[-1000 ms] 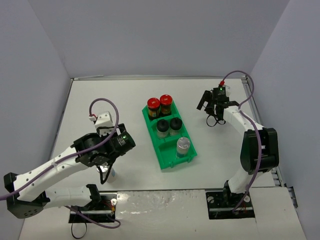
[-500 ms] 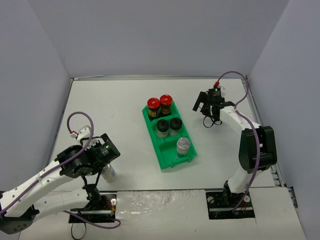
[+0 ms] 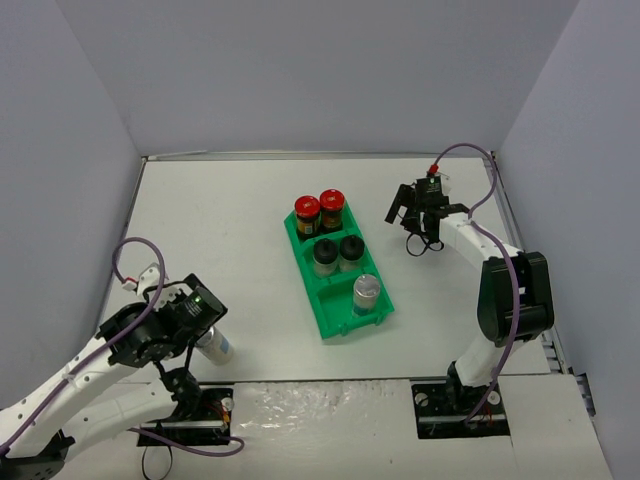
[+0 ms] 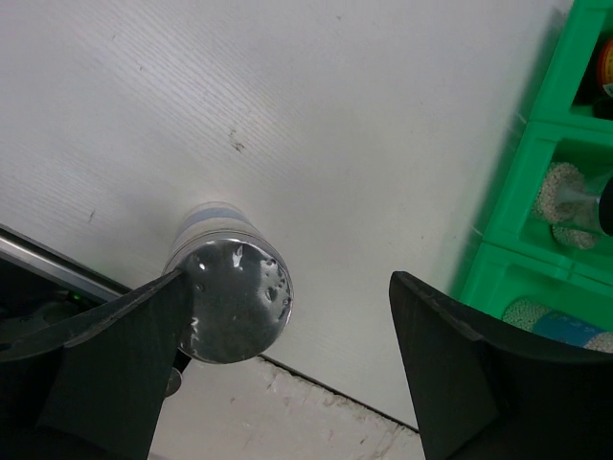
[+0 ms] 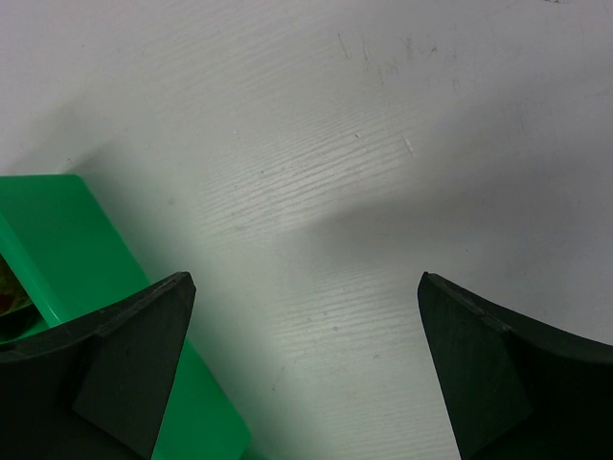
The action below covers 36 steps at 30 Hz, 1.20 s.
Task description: Organize the condiment bottles
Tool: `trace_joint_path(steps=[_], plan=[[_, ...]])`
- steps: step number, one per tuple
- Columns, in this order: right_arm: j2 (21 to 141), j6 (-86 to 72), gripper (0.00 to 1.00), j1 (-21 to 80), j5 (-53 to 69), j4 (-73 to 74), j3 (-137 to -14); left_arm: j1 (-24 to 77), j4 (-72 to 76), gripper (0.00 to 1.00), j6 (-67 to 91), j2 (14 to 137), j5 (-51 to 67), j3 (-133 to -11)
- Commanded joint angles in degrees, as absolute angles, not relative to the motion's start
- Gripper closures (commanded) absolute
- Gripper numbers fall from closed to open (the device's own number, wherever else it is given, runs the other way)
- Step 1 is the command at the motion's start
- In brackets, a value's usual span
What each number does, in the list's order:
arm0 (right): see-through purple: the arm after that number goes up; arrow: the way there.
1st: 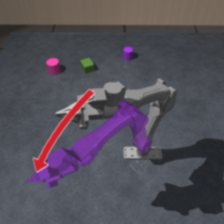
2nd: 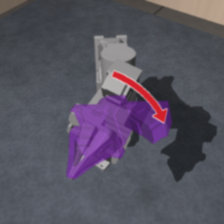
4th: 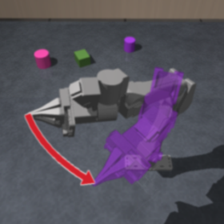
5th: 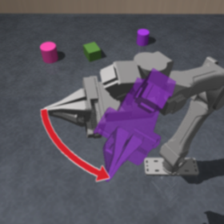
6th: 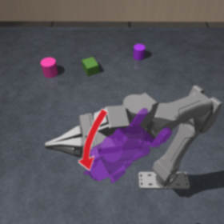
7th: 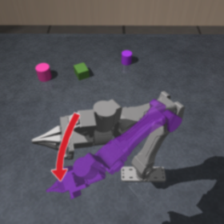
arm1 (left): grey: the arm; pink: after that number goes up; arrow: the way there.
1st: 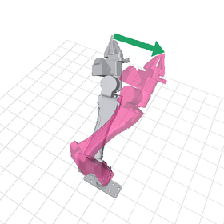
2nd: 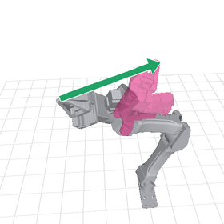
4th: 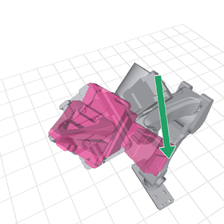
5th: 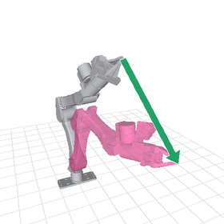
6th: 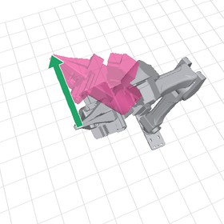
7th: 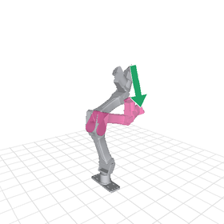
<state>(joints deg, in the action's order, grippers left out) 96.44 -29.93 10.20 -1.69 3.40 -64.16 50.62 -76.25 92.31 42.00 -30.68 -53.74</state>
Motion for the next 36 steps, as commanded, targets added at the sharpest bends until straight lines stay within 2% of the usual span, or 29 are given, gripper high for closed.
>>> trace_joint_path(steps=[1, 12, 29, 36], plan=[[96.14, -30.23, 0.00, 10.46, -1.94, 0.89, -64.16, 48.21, -95.54, 0.18, 91.66, 43.77, -29.67, -55.26], [96.33, -30.49, 0.00, 10.46, -1.93, 0.53, -63.65, 45.45, -95.37, 0.18, 84.95, 44.94, -31.89, -59.81], [96.04, -30.68, 0.00, 10.44, -2.02, 0.60, -62.64, 45.44, -90.87, 0.18, 86.60, 43.53, -21.76, -51.70], [95.45, -30.85, 0.00, 10.20, -2.02, 0.53, -61.70, 45.44, -87.29, 0.25, 84.64, 45.52, -19.52, -50.01]])
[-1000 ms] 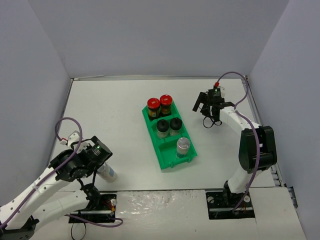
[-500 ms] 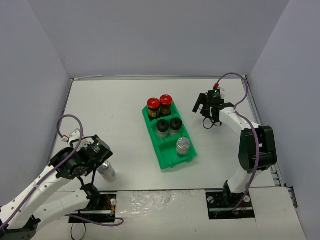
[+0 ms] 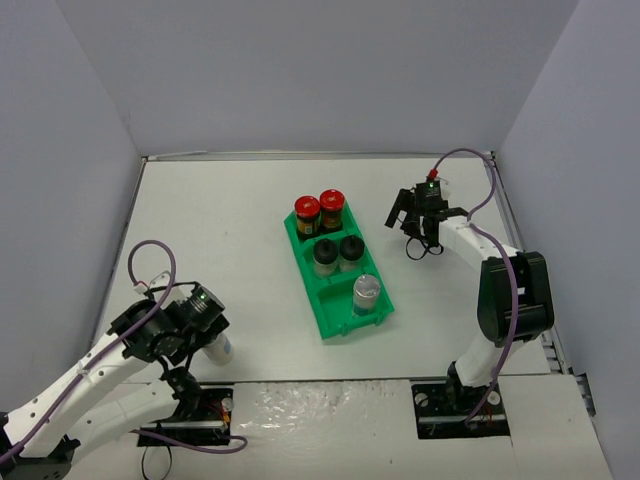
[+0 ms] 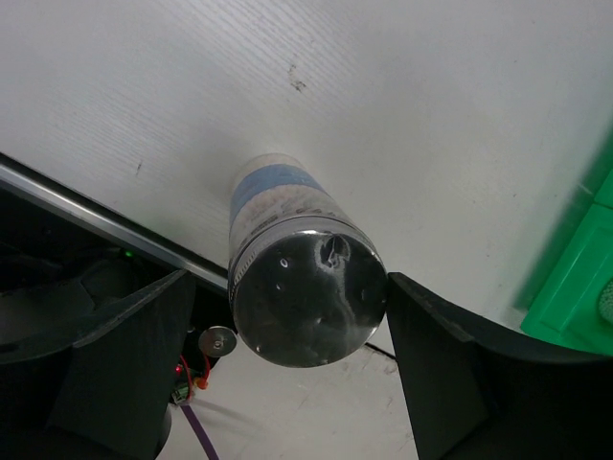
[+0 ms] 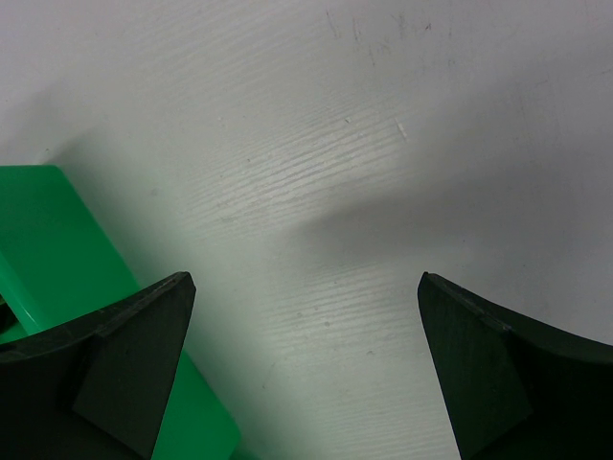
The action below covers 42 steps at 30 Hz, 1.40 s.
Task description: Organize the condiment bottles
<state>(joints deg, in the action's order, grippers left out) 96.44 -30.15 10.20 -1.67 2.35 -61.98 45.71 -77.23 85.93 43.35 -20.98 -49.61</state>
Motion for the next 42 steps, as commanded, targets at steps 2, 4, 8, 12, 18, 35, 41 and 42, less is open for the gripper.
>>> trace_joint_path(steps=[2, 4, 8, 12, 18, 35, 41, 42], plan=[[95.45, -30.85, 0.00, 10.12, -2.02, 0.60, -61.62, 45.44, -86.66, 0.28, 84.02, 45.76, -19.20, -49.86], [95.47, -30.85, 0.00, 10.13, -2.00, -1.13, -61.61, 45.46, -85.97, 0.31, 83.62, 46.20, -18.77, -49.53], [95.54, -30.92, 0.00, 10.04, -1.83, -1.23, -61.61, 45.44, -83.60, 0.45, 82.01, 47.56, -18.30, -48.96], [95.36, -30.94, 0.00, 10.02, -1.85, -1.24, -61.35, 45.36, -81.61, 1.00, 78.79, 49.60, -18.21, -49.95], [95.41, -30.99, 0.00, 10.02, -1.85, -1.26, -61.42, 45.58, -79.02, 1.00, 68.68, 57.57, -24.23, -61.55], [94.05, -31.29, 0.00, 9.84, -3.23, -0.45, -61.87, 50.41, -61.29, 1.00, 34.72, 83.83, -17.85, -95.54], [93.83, -31.47, 0.00, 9.76, -3.56, -0.26, -62.10, 56.68, -57.42, 1.00, 30.40, 87.52, -14.07, -98.71], [93.86, -31.54, 0.00, 9.76, -3.59, -0.26, -62.13, 57.51, -56.99, 1.00, 29.72, 88.02, -13.79, -99.32]])
